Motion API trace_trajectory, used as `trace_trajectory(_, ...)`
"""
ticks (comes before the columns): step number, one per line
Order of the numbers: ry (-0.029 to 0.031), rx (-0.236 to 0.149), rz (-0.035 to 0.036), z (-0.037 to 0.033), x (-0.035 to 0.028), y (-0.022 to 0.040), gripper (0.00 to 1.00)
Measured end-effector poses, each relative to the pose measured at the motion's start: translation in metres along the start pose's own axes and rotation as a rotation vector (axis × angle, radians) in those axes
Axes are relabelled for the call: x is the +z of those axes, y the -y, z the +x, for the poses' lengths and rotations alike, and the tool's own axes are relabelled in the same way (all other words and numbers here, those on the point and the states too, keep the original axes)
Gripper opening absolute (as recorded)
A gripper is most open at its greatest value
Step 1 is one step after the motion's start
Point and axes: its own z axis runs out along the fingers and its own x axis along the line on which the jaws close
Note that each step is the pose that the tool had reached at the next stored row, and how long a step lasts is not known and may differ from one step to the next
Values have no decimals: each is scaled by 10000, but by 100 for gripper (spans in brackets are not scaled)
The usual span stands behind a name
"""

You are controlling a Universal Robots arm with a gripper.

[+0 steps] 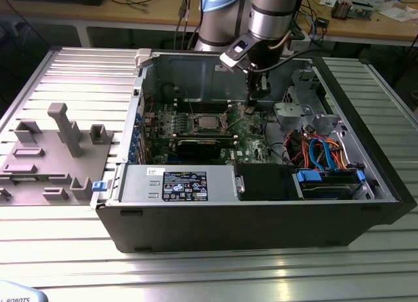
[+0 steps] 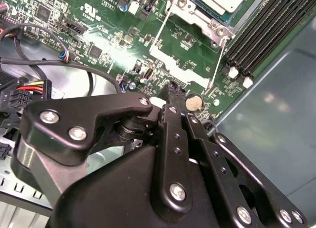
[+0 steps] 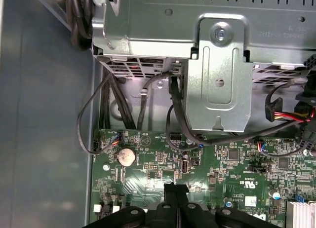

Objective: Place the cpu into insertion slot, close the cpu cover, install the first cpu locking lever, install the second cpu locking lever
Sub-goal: 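Close the cpu cover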

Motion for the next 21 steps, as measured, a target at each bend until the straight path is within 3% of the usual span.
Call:
trace_trajectory(5,-1,-49,12,2,91,0,11)
trace_trajectory(10,-1,-72,6,3,102,12,11)
trace_trajectory(13,2,-69,-47,5,101,52,11)
trace_trajectory(16,4,-67,-146,9,91,120,11)
trace_trajectory(21,10,-64,-227,9,50,157,11)
